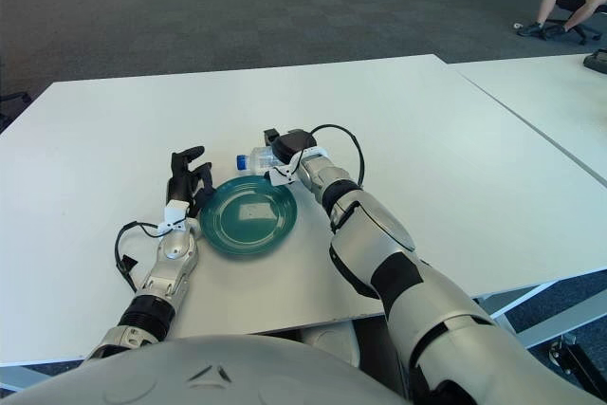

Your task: Put the bottle into the plate.

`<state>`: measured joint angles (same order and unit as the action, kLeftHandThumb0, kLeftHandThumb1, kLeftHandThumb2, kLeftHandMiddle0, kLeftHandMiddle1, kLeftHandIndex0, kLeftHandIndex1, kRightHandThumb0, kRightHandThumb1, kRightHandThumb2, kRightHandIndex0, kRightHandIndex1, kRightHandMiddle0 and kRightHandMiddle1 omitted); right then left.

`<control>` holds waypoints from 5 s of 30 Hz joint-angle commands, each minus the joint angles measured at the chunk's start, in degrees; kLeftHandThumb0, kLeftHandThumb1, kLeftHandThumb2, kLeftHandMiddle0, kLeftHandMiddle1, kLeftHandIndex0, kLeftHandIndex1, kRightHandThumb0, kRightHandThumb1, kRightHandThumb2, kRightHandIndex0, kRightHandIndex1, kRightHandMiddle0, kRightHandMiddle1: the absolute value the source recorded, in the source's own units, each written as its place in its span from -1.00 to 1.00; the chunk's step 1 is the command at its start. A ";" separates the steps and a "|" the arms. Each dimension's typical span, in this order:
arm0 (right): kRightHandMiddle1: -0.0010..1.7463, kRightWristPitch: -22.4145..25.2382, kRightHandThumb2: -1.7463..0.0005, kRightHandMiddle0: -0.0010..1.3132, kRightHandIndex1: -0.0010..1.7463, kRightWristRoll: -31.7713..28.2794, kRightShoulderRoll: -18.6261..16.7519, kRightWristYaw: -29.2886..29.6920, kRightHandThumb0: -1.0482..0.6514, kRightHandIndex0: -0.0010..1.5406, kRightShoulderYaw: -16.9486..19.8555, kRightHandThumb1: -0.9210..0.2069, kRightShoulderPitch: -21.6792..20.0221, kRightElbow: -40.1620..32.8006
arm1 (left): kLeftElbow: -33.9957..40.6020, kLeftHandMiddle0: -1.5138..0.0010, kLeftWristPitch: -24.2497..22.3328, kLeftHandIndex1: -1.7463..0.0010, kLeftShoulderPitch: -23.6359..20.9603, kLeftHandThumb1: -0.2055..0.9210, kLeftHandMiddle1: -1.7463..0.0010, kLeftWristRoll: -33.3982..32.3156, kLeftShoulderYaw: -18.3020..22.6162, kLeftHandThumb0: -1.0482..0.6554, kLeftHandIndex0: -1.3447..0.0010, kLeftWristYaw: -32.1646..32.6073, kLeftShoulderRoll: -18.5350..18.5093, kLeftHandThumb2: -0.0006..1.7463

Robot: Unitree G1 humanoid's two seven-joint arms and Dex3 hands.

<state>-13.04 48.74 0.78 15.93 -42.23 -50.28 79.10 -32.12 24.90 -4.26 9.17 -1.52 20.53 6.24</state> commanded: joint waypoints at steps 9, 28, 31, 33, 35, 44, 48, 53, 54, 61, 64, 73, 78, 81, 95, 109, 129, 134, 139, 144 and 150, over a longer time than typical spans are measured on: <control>1.00 2.16 -0.43 -0.14 1.00 -0.81 -0.34 5.29 -0.30 0.36 1.47 -0.01 2.91 0.88 | 0.10 0.46 -0.34 -0.27 0.57 1.00 0.32 -0.45 0.77 -0.46 0.81 0.73 0.77 -0.15; 1.00 0.53 -0.42 -0.15 1.00 -4.29 -0.71 11.59 -0.29 0.54 7.84 -0.03 1.53 0.04 | -0.33 0.43 0.10 -0.27 0.12 1.00 0.32 -0.22 1.09 -0.44 0.80 1.12 0.19 -0.13; 1.00 -0.11 -0.43 -0.14 1.00 -4.31 -0.57 12.42 -0.29 0.56 8.35 -0.02 0.81 -0.13 | -0.45 0.43 0.12 -0.27 0.02 1.00 0.32 -0.64 1.34 -0.44 0.79 0.79 0.16 -0.13; 1.00 -0.41 -0.43 -0.14 1.00 -4.23 -0.46 12.91 -0.29 0.57 8.51 -0.02 0.41 -0.19 | -0.61 0.43 0.14 -0.27 -0.09 1.00 0.32 -0.89 1.51 -0.44 0.79 0.61 0.14 -0.13; 1.00 -0.68 -0.44 -0.14 1.00 -4.10 -0.29 13.40 -0.30 0.58 8.63 -0.01 -0.02 -0.24 | -0.71 0.42 0.12 -0.28 -0.17 1.00 0.31 -1.00 1.63 -0.43 0.78 0.56 0.10 -0.14; 1.00 -1.99 -0.49 -0.09 1.00 -4.06 0.29 14.24 -0.31 0.61 9.31 0.05 -1.50 -0.41 | -0.23 0.41 -0.44 -0.28 -0.20 1.00 0.31 -0.32 1.54 -0.44 0.75 1.00 -0.15 -0.14; 1.00 -2.45 -0.50 -0.08 1.00 -4.24 0.38 14.55 -0.31 0.62 9.78 0.07 -1.92 -0.48 | -0.20 0.41 -0.44 -0.27 -0.19 1.00 0.31 -0.23 1.57 -0.45 0.76 0.99 -0.27 -0.14; 1.00 -3.30 -0.53 -0.06 1.00 -4.61 0.59 15.00 -0.32 0.63 10.74 0.11 -2.58 -0.60 | -0.12 0.41 -0.57 -0.27 -0.22 1.00 0.31 -0.43 1.67 -0.45 0.75 0.84 -0.23 -0.15; 1.00 -3.46 -0.54 -0.05 1.00 -4.71 0.63 15.02 -0.32 0.63 10.95 0.12 -2.72 -0.62 | -0.12 0.40 -0.60 -0.27 -0.23 1.00 0.31 -0.46 1.69 -0.45 0.75 0.84 -0.23 -0.15; 1.00 -4.87 -0.59 -0.01 1.00 -6.01 0.82 14.76 -0.34 0.59 12.94 0.18 -3.76 -0.83 | -0.23 0.41 -0.72 -0.27 -0.36 1.00 0.31 -0.38 1.73 -0.45 0.75 0.94 -0.27 -0.15; 1.00 -5.54 -0.60 0.01 1.00 -7.39 0.77 14.34 -0.34 0.58 14.32 0.20 -4.34 -0.97 | -0.31 0.41 -0.75 -0.27 -0.43 1.00 0.31 -0.16 1.67 -0.46 0.75 1.07 -0.35 -0.15; 1.00 -7.73 -0.65 0.04 1.00 -10.41 0.59 14.68 -0.36 0.52 17.64 0.25 -7.10 -1.93 | -0.70 0.40 -0.89 -0.27 -0.69 1.00 0.30 0.31 1.84 -0.46 0.75 1.22 -0.53 -0.13; 1.00 -9.66 -0.67 0.07 1.00 -11.09 0.98 15.50 -0.37 0.49 18.17 0.28 -7.49 -2.52 | -0.80 0.41 -0.99 -0.27 -0.75 1.00 0.30 0.10 2.04 -0.48 0.75 0.91 -0.72 -0.14; 1.00 -11.18 -0.69 0.09 1.00 -11.06 1.19 16.35 -0.37 0.49 18.20 0.31 -7.21 -2.98 | -0.46 0.42 -1.19 -0.27 -0.61 1.00 0.30 0.00 2.16 -0.48 0.76 0.79 -0.91 -0.14; 1.00 -20.05 -0.69 0.09 1.00 -7.63 1.84 22.96 -0.37 0.56 13.77 0.31 -2.78 -7.49 | 0.99 0.42 -2.29 -0.26 -0.70 1.00 0.32 -0.66 3.54 -0.47 0.77 0.99 -1.47 -0.14; 1.00 -27.80 -0.62 0.03 1.00 -1.67 5.55 26.39 -0.35 0.59 7.48 0.22 3.88 -16.83 | 4.13 0.41 -4.29 -0.26 -0.17 1.00 0.32 -1.19 5.51 -0.46 0.80 1.29 -1.60 -0.13; 1.00 -32.96 -0.66 0.06 1.00 3.44 9.41 27.74 -0.37 0.55 3.84 0.27 9.37 -26.11 | 7.21 0.41 -6.46 -0.26 0.54 1.00 0.32 -1.71 6.76 -0.45 0.77 1.65 -1.65 -0.14; 1.00 -34.73 -0.61 0.01 1.00 2.26 10.20 24.49 -0.35 0.54 3.83 0.20 11.47 -27.75 | 7.60 0.41 -6.56 -0.26 0.59 1.00 0.32 -1.09 6.81 -0.48 0.76 2.06 -1.91 -0.14; 1.00 -35.56 -0.53 -0.05 1.00 2.04 10.48 23.12 -0.32 0.50 4.17 0.11 12.99 -29.29 | 7.67 0.41 -6.50 -0.27 0.57 1.00 0.33 -0.92 6.74 -0.49 0.75 2.11 -2.20 -0.14; 1.00 -35.68 -0.51 -0.07 1.00 3.10 10.76 23.47 -0.32 0.50 4.09 0.09 14.08 -30.58 | 7.64 0.41 -6.36 -0.27 0.53 1.00 0.33 -0.92 6.71 -0.49 0.75 2.05 -2.45 -0.13; 1.00 -36.51 -0.51 -0.07 1.00 3.91 11.70 23.25 -0.32 0.49 3.73 0.08 15.00 -31.85 | 7.54 0.41 -6.28 -0.28 0.48 1.00 0.33 -1.00 6.71 -0.48 0.75 1.94 -2.58 -0.13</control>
<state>-49.14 52.64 11.85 38.86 -38.97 -34.48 48.78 -25.01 18.76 -3.71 7.80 5.02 22.32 4.37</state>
